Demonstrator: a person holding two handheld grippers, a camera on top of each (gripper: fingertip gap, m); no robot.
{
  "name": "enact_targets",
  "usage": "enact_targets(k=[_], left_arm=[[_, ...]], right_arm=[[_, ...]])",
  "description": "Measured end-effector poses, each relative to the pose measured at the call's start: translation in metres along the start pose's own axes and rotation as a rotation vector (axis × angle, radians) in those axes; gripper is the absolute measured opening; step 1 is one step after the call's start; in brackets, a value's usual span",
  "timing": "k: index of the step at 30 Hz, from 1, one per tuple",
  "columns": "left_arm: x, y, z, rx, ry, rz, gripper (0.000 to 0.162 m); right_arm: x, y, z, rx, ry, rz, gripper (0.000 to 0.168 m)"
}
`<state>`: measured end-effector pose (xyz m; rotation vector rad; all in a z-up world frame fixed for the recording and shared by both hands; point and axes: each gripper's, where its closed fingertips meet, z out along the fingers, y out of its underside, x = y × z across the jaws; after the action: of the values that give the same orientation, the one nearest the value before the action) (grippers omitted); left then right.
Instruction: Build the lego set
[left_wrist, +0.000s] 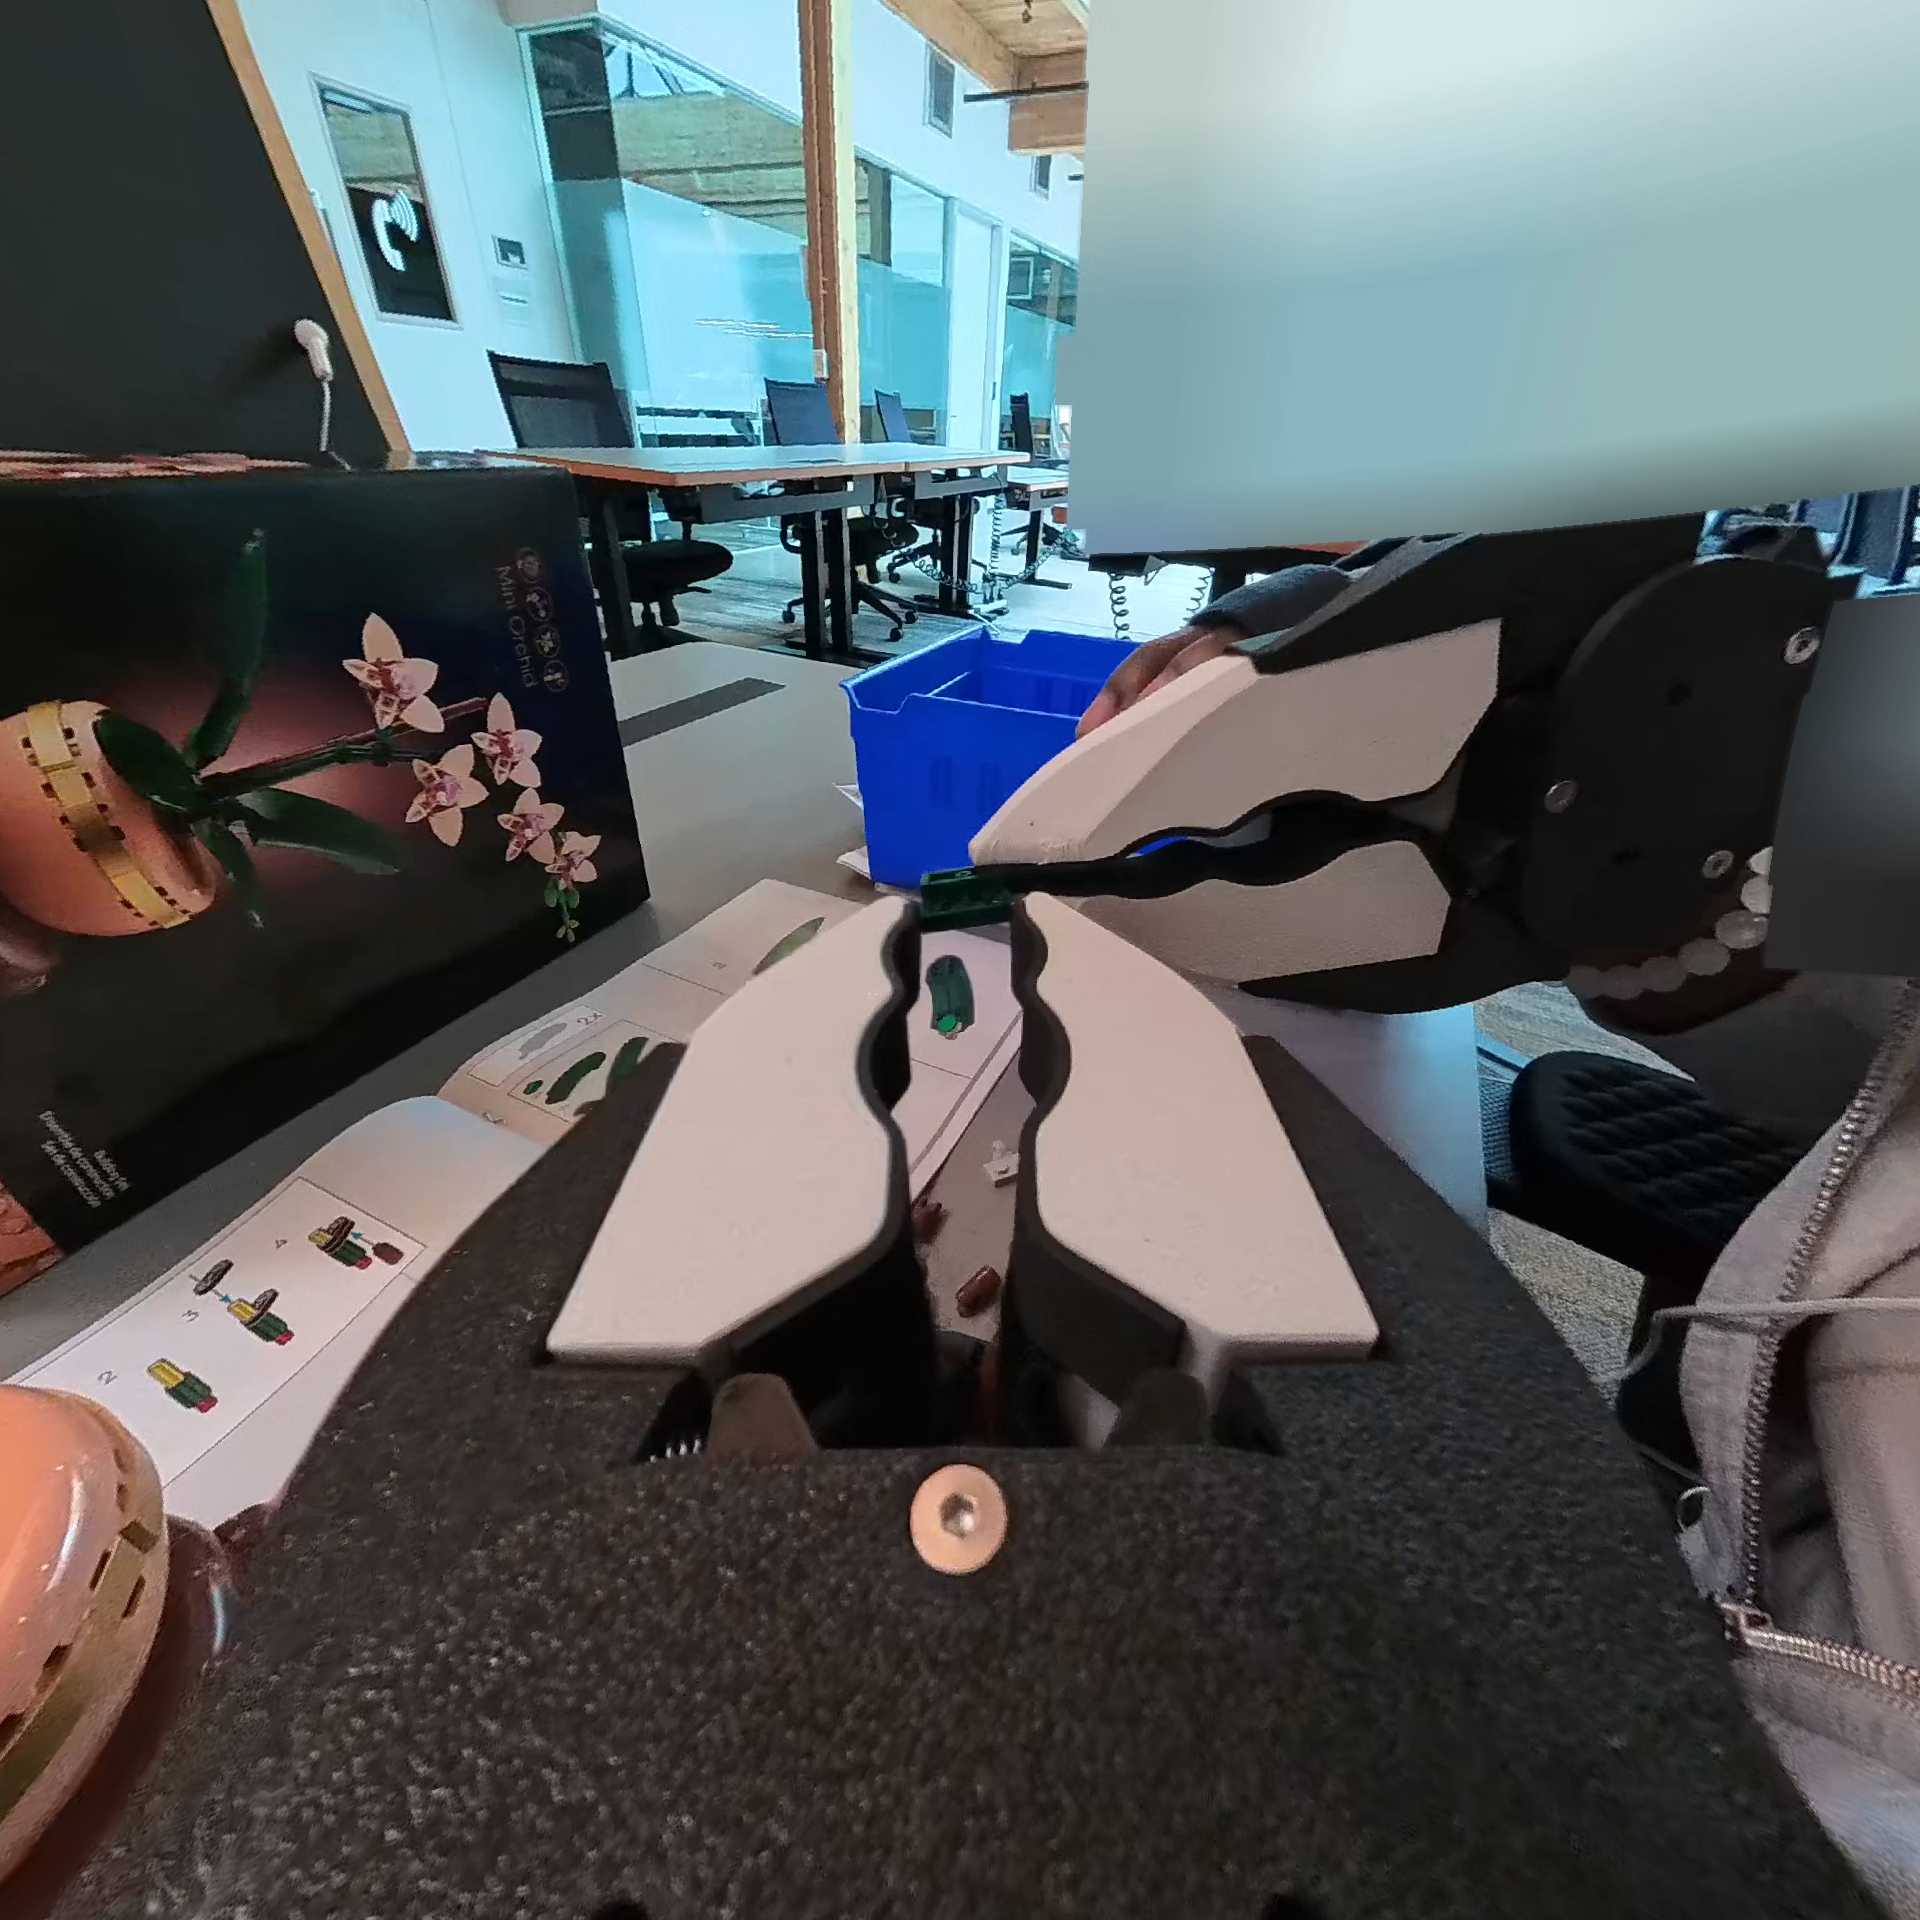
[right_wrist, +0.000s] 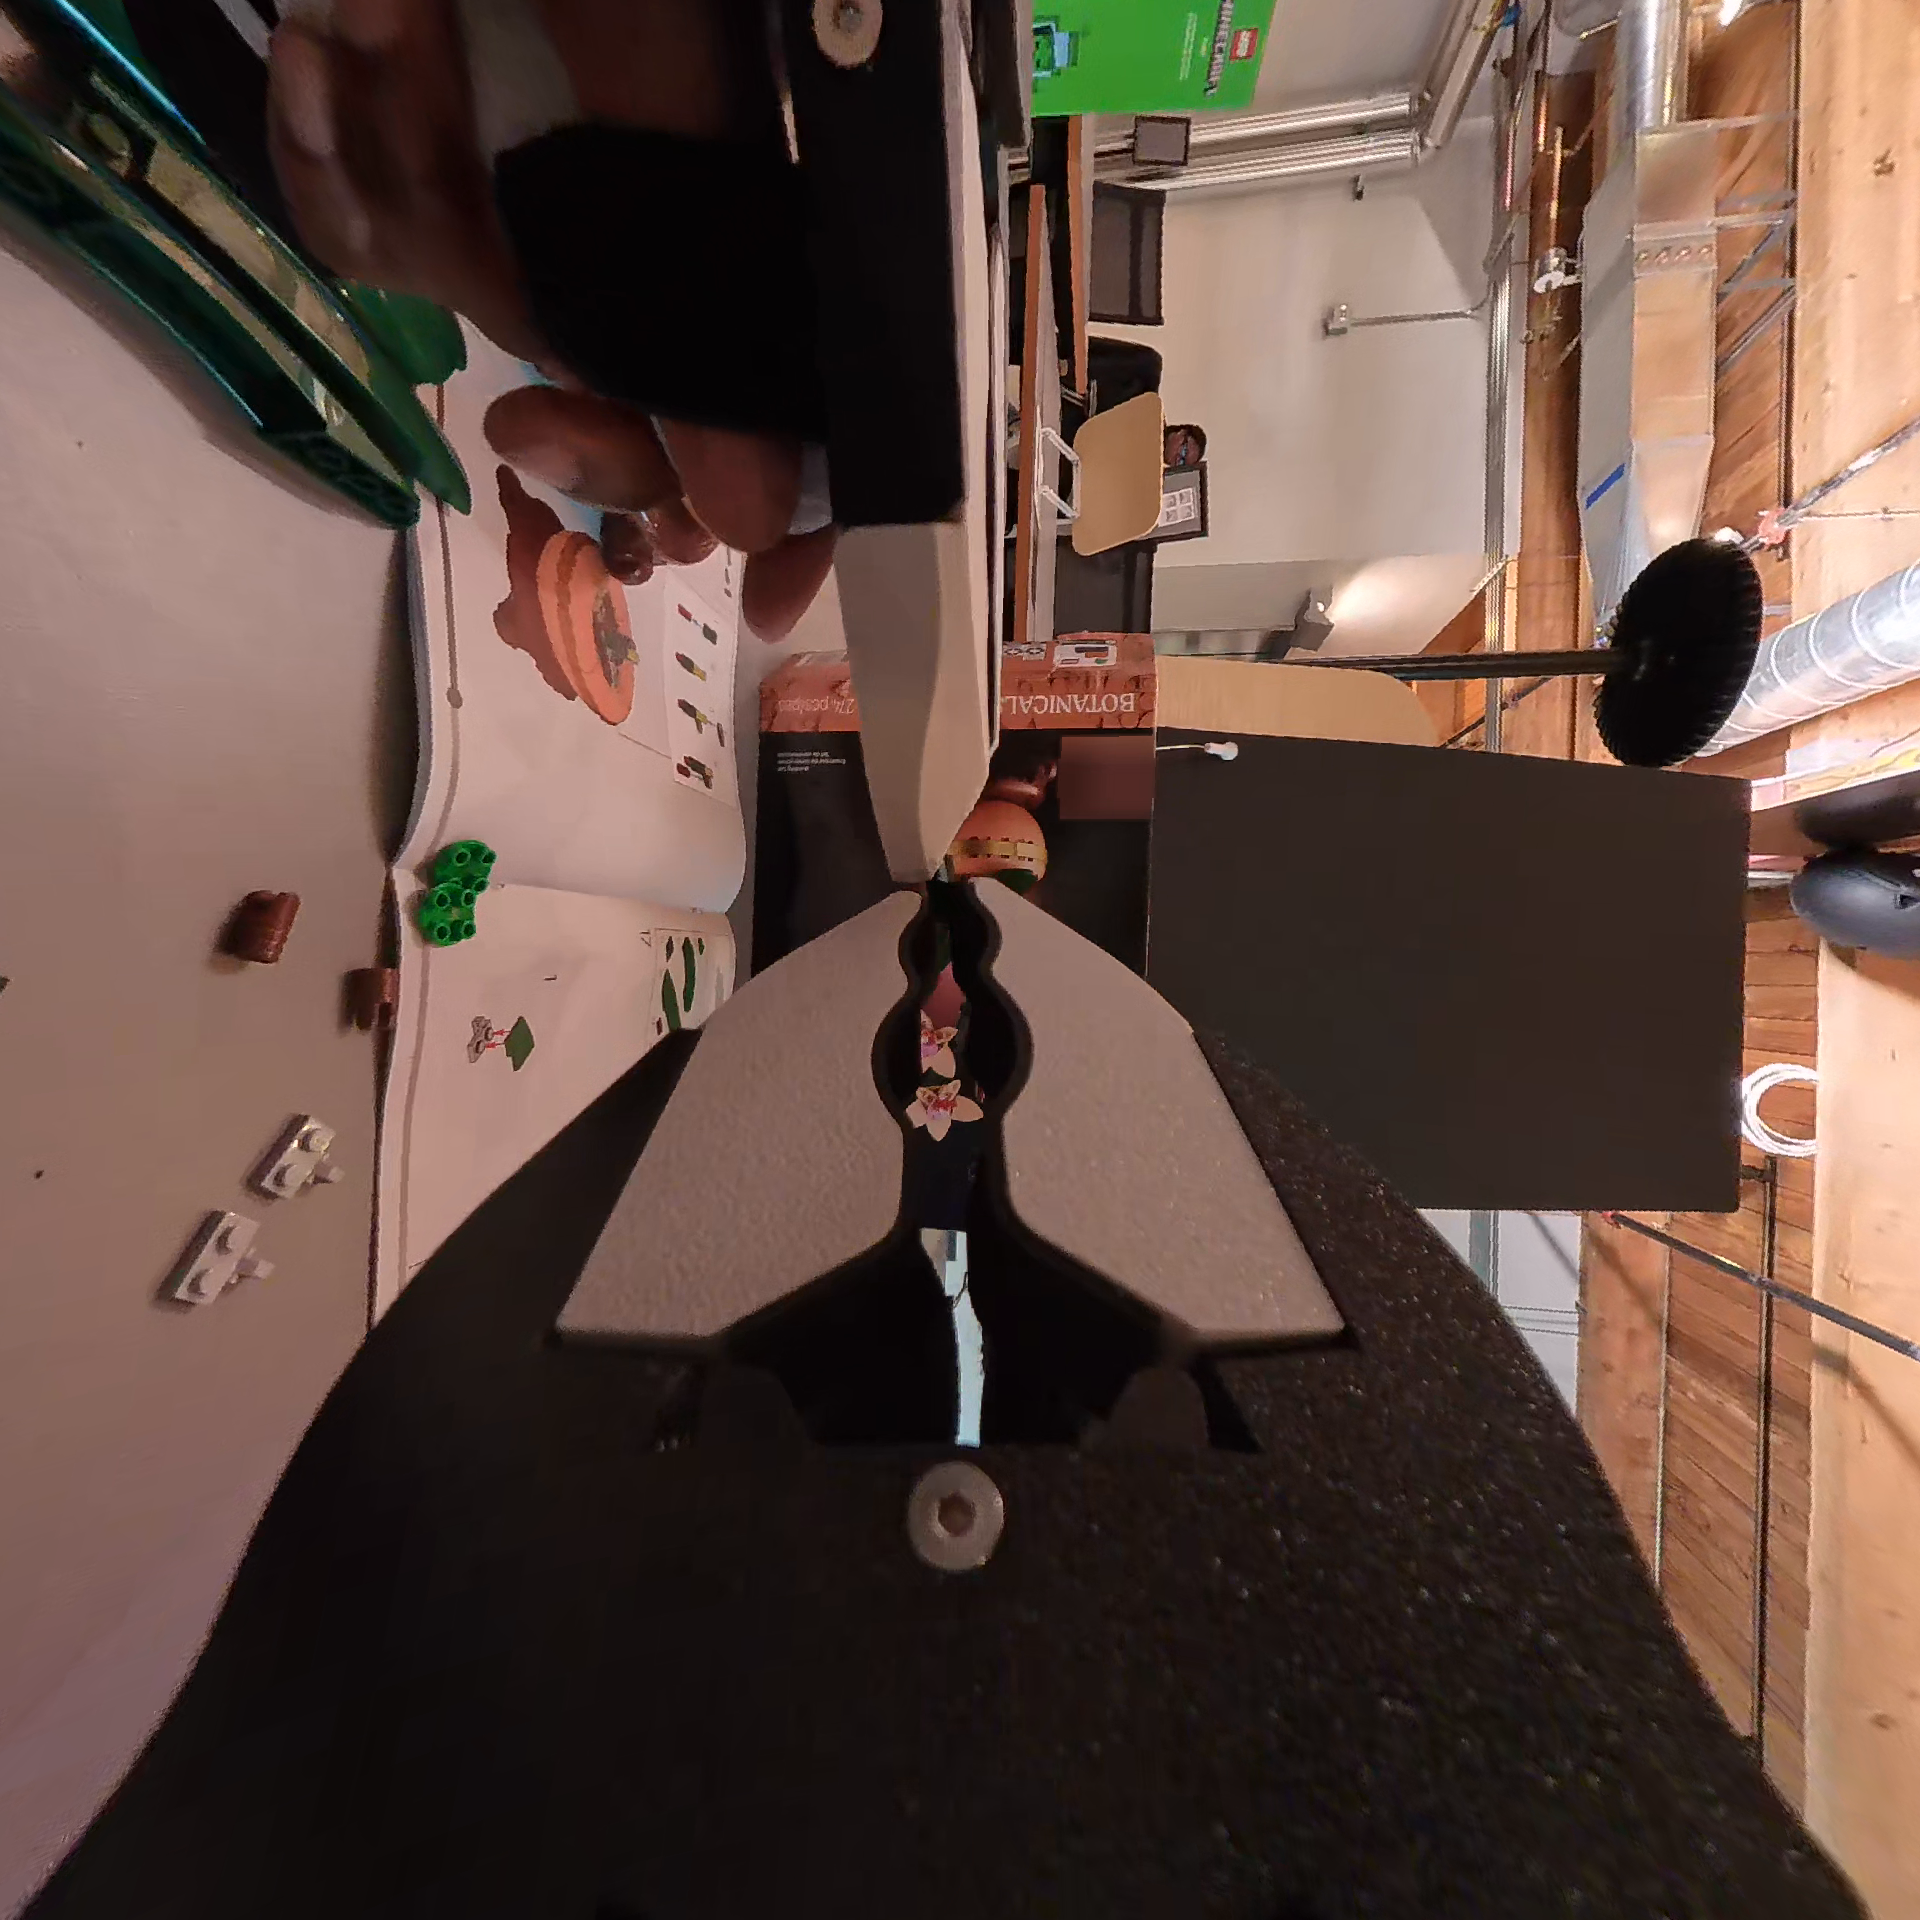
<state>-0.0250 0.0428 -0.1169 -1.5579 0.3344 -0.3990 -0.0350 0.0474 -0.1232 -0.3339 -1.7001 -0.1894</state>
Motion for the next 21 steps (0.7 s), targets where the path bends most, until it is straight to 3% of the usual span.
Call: enact_targets(k=[6, 10, 13, 16, 18, 21], left_arm=[[-0.001, 0.005, 0.001, -0.006, 0.012, 0.006, 0.015], [-0.006, 0.009, -0.009, -0.027, -0.002, 0.028, 0.015], [-0.013, 0.016, -0.022, -0.031, 0.000, 0.002, 0.014], [-0.008, 0.023, -0.032, -0.003, 0.067, -0.039, 0.014], [-0.006, 0.024, -0.034, 0.022, 0.084, -0.057, 0.014], [-0.006, 0.026, -0.033, 0.040, 0.099, -0.071, 0.014]], right_arm=[[-0.003, 0.000, -0.001, 0.025, -0.022, 0.086, 0.002], [-0.021, 0.016, -0.015, 0.044, -0.206, 0.477, 0.013], [-0.051, 0.034, -0.032, 0.024, -0.437, 0.842, 0.013], [-0.076, 0.053, -0.044, -0.081, -0.555, 1.131, 0.033], [-0.088, 0.061, -0.051, -0.132, -0.582, 1.230, 0.038], [-0.099, 0.065, -0.056, -0.179, -0.586, 1.288, 0.026]])
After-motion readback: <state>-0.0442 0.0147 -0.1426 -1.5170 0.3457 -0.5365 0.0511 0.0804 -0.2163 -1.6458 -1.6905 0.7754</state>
